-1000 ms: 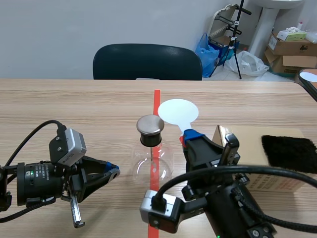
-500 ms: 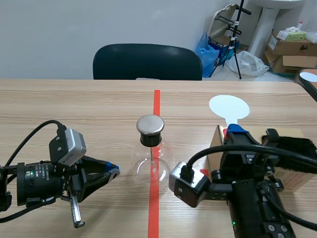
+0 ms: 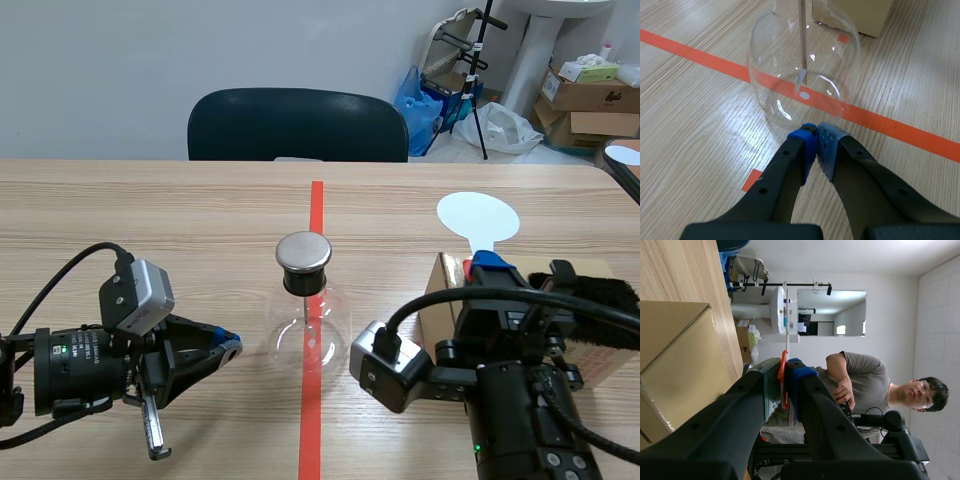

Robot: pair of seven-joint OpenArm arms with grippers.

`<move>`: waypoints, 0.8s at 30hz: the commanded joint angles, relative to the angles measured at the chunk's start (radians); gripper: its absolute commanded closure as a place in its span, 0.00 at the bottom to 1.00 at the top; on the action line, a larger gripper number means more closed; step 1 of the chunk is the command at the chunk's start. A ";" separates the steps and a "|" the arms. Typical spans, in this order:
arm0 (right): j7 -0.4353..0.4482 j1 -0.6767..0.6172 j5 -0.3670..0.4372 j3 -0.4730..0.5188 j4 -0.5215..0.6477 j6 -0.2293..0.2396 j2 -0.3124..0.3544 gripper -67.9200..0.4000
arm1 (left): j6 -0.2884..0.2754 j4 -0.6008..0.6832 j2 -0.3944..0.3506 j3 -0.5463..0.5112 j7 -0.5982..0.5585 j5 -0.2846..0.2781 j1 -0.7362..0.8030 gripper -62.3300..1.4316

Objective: Do the electroscope experiment

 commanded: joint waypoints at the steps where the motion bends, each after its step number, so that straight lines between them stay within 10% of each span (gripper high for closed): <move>1: 0.010 0.011 -0.001 0.002 0.006 -0.011 0.014 0.98 | -0.008 0.018 0.002 -0.005 -0.015 -0.014 -0.008 0.93; 24: 0.508 0.011 -0.001 0.002 0.006 -0.011 0.014 0.98 | -0.008 0.018 0.002 -0.005 -0.015 -0.014 -0.008 0.93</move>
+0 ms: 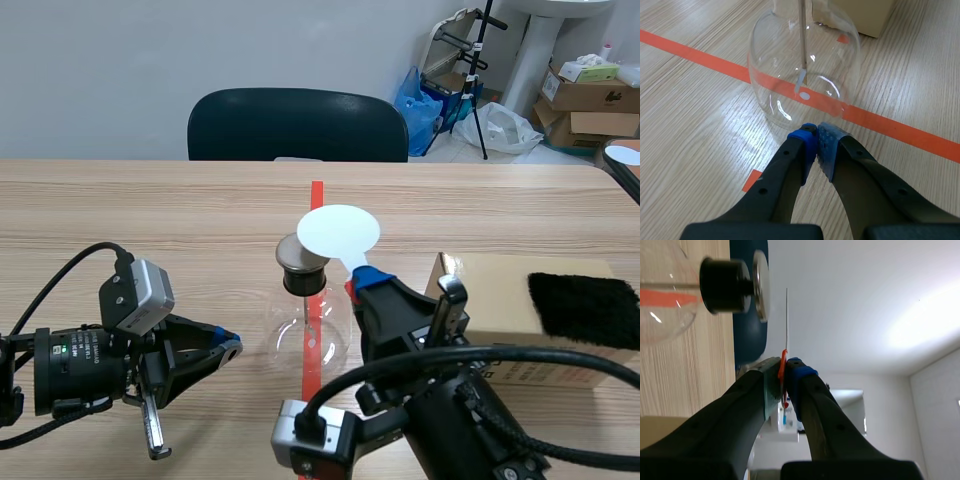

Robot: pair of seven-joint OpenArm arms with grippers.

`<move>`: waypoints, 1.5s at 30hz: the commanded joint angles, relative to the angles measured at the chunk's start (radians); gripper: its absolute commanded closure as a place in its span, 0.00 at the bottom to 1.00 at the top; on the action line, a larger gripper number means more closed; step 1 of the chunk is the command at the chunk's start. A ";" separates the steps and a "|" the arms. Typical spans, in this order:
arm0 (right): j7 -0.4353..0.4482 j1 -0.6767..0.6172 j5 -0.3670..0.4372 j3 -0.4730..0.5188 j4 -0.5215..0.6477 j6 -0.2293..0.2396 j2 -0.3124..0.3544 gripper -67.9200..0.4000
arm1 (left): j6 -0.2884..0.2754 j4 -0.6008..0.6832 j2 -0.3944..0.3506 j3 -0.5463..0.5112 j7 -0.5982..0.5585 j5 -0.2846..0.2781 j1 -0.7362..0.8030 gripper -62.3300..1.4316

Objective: Do the electroscope experiment

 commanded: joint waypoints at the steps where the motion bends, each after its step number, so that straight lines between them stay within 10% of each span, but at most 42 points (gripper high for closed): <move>1: 0.016 0.011 -0.001 0.002 0.006 -0.011 0.013 0.98 | -0.008 0.018 0.002 -0.005 -0.015 -0.014 -0.008 0.93; 36: 0.088 0.011 -0.001 0.002 0.006 -0.011 0.013 0.98 | -0.008 0.018 0.002 -0.005 -0.015 -0.014 -0.008 0.93; 45: -0.051 0.011 -0.001 0.002 0.006 -0.011 0.013 0.98 | -0.008 0.018 0.002 -0.005 -0.015 -0.014 -0.008 0.93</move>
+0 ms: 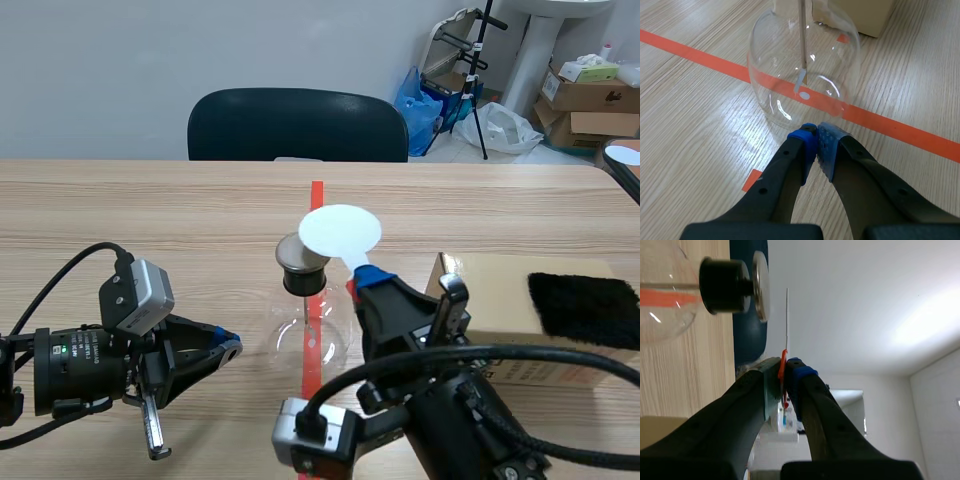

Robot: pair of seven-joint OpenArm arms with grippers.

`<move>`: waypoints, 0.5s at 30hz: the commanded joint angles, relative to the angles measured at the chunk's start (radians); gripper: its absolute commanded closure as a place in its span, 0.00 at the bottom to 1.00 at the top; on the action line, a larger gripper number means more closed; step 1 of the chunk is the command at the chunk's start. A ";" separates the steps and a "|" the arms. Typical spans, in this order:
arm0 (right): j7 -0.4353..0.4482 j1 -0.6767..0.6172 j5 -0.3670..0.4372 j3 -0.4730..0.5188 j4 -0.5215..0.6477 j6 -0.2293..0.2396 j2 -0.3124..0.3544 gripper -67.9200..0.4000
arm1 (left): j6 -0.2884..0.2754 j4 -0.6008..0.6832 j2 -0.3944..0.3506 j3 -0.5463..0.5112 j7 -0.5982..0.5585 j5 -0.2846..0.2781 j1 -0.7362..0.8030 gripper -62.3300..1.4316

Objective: Do the electroscope experiment

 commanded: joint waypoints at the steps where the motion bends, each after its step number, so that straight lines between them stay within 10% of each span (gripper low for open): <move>1: -0.039 0.011 -0.001 0.002 0.006 -0.011 0.013 0.98 | -0.008 0.018 0.002 -0.005 -0.015 -0.014 -0.008 0.93; 15: -0.396 0.011 -0.001 0.002 0.006 -0.011 0.013 0.98 | -0.008 0.018 0.002 -0.005 -0.015 -0.014 -0.008 0.93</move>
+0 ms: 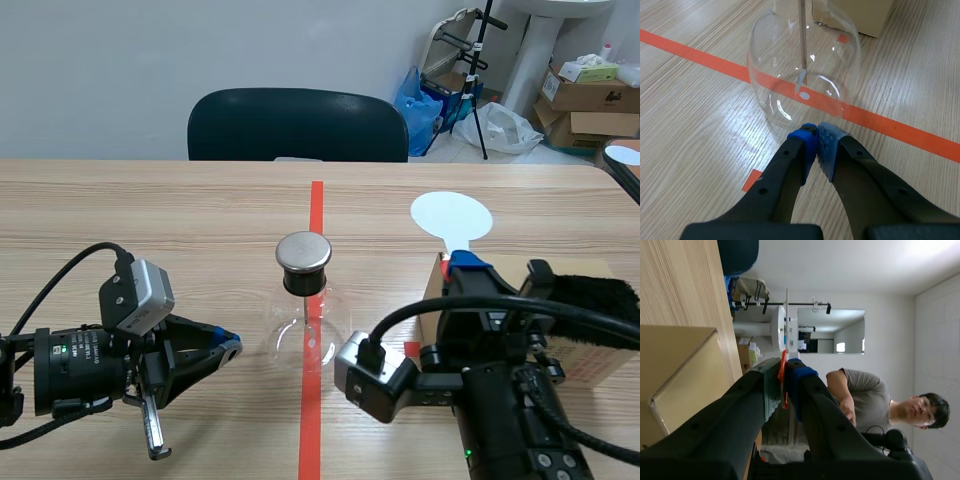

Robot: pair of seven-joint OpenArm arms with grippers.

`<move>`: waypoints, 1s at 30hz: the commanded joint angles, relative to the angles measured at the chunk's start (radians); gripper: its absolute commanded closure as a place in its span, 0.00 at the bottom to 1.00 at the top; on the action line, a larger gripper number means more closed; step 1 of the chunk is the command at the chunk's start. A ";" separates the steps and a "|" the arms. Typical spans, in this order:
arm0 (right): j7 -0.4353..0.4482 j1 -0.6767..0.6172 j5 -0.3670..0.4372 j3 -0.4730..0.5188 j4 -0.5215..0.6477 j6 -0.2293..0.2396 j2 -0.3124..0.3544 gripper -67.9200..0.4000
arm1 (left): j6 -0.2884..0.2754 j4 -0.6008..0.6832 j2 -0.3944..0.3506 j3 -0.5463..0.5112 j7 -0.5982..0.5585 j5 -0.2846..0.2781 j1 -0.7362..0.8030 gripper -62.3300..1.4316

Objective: Do the electroscope experiment

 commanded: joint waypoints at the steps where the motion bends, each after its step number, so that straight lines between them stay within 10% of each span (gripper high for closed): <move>1: -0.025 0.011 -0.001 0.002 0.006 -0.011 0.014 0.98 | -0.008 0.018 0.002 -0.005 -0.015 -0.014 -0.008 0.93; 17: -0.126 0.011 -0.001 0.002 0.006 -0.011 0.014 0.98 | -0.008 0.018 0.002 -0.005 -0.015 -0.014 -0.008 0.93; 30: 0.112 0.011 -0.001 0.002 0.006 -0.011 0.014 0.98 | -0.008 0.018 0.002 -0.005 -0.015 -0.014 -0.008 0.93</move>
